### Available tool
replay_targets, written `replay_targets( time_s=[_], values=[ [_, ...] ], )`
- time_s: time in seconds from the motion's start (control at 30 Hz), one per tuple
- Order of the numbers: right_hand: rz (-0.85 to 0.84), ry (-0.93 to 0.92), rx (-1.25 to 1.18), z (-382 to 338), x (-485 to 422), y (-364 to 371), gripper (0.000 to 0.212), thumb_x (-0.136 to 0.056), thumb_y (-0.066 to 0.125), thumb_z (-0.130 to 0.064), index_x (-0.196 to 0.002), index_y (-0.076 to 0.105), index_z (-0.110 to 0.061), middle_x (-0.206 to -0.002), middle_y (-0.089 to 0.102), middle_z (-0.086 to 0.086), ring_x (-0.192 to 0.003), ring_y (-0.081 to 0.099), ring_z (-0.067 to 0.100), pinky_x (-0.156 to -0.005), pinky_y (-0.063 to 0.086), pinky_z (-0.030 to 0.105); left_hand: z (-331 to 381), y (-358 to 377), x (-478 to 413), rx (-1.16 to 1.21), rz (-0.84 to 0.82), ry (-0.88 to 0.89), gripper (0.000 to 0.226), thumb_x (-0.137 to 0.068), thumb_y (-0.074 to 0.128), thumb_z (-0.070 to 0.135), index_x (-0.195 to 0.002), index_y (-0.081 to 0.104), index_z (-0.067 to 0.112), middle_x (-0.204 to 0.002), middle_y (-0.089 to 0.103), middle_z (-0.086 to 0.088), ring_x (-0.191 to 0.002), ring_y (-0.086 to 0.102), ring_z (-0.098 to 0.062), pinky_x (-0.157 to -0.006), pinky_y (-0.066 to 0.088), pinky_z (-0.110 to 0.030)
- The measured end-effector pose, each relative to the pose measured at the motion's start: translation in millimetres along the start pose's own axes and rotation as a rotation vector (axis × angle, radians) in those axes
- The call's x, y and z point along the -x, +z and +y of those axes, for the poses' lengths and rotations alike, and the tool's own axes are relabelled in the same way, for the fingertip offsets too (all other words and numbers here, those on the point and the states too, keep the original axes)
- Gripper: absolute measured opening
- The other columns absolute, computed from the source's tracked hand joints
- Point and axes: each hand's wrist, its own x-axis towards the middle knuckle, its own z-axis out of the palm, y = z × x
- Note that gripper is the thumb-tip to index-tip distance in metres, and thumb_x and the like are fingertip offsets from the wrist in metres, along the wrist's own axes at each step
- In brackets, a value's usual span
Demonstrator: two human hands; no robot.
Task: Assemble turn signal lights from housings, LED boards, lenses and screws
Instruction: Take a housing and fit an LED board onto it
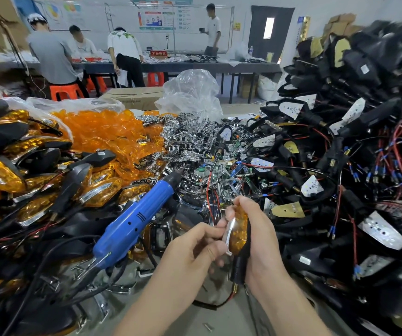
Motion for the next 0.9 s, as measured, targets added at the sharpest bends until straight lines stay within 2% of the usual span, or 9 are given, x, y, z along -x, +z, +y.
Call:
replay_targets(
  time_s=[0.17,0.27,0.43,0.5,0.6,0.7,0.77,0.8,0.9],
  values=[
    [0.020,-0.024,-0.016,0.1,1.8,-0.6,0.019,-0.098,0.059,-0.031,-0.084,0.065,-0.020,-0.071,0.056,0.002,-0.058,0.058,0.021,-0.048,0.045,0.030,-3.0,5.8,-1.6,-0.035,0.053,-0.019,0.025,-0.093,0.068,0.015,-0.092,0.068,0.040,-0.089,0.074,0.005,-0.072,0.068,-0.015,-0.079,0.056,-0.041],
    [0.028,-0.033,-0.034,0.9,1.7,-0.7,0.022,-0.098,0.058,-0.028,-0.079,0.064,-0.020,-0.068,0.055,0.002,-0.055,0.056,0.020,-0.048,0.044,0.029,-3.6,9.3,-0.5,-0.036,0.082,-0.012,0.023,-0.091,0.071,0.016,-0.092,0.070,0.039,-0.091,0.074,0.007,-0.071,0.068,-0.016,-0.080,0.056,-0.044],
    [0.029,-0.102,0.014,1.7,0.6,0.5,0.016,-0.092,0.063,-0.030,-0.080,0.061,-0.019,-0.068,0.053,0.003,-0.055,0.053,0.021,-0.053,0.043,0.028,-4.1,10.4,0.5,0.005,0.095,-0.024,0.023,-0.089,0.072,0.014,-0.088,0.071,0.037,-0.079,0.071,0.012,-0.067,0.068,-0.016,-0.079,0.058,-0.047],
    [0.024,-0.122,0.013,1.0,1.3,0.8,0.016,-0.090,0.063,-0.030,-0.079,0.062,-0.019,-0.067,0.054,0.003,-0.055,0.054,0.021,-0.053,0.044,0.029,-2.1,9.6,0.5,0.009,0.086,-0.029,0.021,-0.089,0.071,0.017,-0.090,0.072,0.038,-0.079,0.071,0.014,-0.067,0.068,-0.014,-0.080,0.059,-0.044],
    [0.044,-0.135,-0.011,2.5,0.4,0.7,0.023,-0.100,0.058,-0.025,-0.078,0.064,-0.019,-0.067,0.055,0.004,-0.056,0.054,0.021,-0.053,0.047,0.030,-2.5,9.3,-1.0,-0.031,0.102,-0.022,0.023,-0.090,0.071,0.018,-0.093,0.073,0.041,-0.090,0.073,0.021,-0.070,0.068,-0.009,-0.079,0.058,-0.034],
    [0.075,-0.155,-0.045,0.2,-0.7,1.8,0.024,-0.101,0.058,-0.024,-0.079,0.067,-0.018,-0.071,0.059,0.006,-0.059,0.060,0.020,-0.055,0.054,0.033,0.8,13.2,0.7,-0.126,0.105,0.048,0.015,-0.092,0.067,0.039,-0.106,0.068,0.044,-0.112,0.065,0.034,-0.095,0.064,0.007,-0.087,0.052,-0.024],
    [0.065,-0.159,-0.015,-2.0,-1.2,3.8,0.017,-0.094,0.065,-0.033,-0.083,0.070,-0.021,-0.076,0.066,0.006,-0.064,0.066,0.019,-0.060,0.058,0.032,1.2,16.0,1.6,-0.250,0.077,0.073,0.038,-0.086,0.060,0.065,-0.121,0.052,0.052,-0.119,0.052,0.036,-0.109,0.053,0.014,-0.090,0.045,-0.015],
    [0.051,-0.150,0.023,-1.7,-1.4,4.4,0.018,-0.087,0.066,-0.041,-0.084,0.072,-0.024,-0.079,0.070,0.004,-0.068,0.069,0.018,-0.063,0.059,0.032,0.7,17.3,1.7,-0.308,0.083,0.068,0.046,-0.084,0.058,0.070,-0.126,0.044,0.057,-0.118,0.046,0.035,-0.112,0.048,0.016,-0.089,0.042,-0.011],
    [0.006,-0.131,0.160,1.8,-1.4,2.6,0.025,-0.078,0.064,-0.051,-0.093,0.074,-0.033,-0.087,0.075,-0.001,-0.082,0.070,0.018,-0.075,0.057,0.036,2.6,17.5,0.8,-0.380,0.171,0.073,0.043,-0.082,0.062,0.063,-0.120,0.042,0.060,-0.109,0.046,0.031,-0.104,0.050,0.011,-0.081,0.042,-0.012]
  ],
)
